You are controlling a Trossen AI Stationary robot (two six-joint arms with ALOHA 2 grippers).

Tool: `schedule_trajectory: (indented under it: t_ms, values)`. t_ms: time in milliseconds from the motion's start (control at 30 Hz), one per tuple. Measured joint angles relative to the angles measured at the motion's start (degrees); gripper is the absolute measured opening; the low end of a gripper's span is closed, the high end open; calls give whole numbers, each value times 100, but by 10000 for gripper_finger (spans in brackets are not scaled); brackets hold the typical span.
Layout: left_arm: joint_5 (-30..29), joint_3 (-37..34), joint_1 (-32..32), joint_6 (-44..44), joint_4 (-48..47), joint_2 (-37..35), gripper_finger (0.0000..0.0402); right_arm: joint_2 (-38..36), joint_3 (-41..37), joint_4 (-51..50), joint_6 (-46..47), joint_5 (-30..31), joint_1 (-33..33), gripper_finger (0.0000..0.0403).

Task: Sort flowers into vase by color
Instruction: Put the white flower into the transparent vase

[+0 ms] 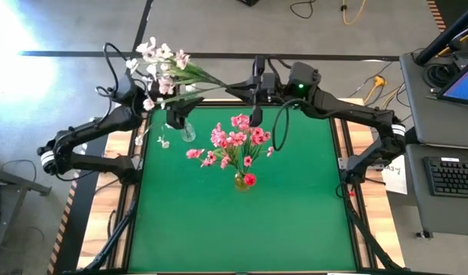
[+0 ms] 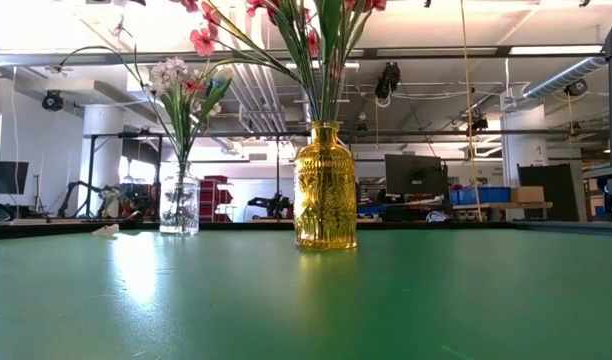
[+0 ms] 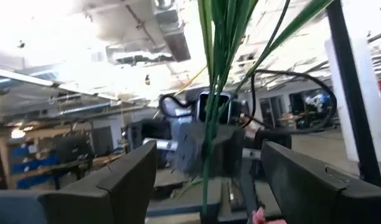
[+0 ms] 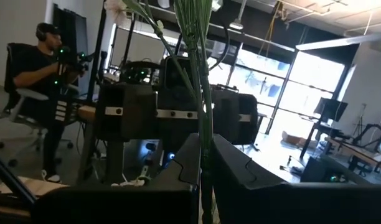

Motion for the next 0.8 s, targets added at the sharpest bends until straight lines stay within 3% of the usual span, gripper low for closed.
schedule_trajectory:
  t_ms: [467, 800]
  values:
    - [-19, 97, -83, -226, 866, 440, 267, 636, 394, -56, 3, -1, 58, 13]
    - [-9, 468, -83, -260, 520, 567, 194, 880, 668, -262, -85, 2, 59, 13]
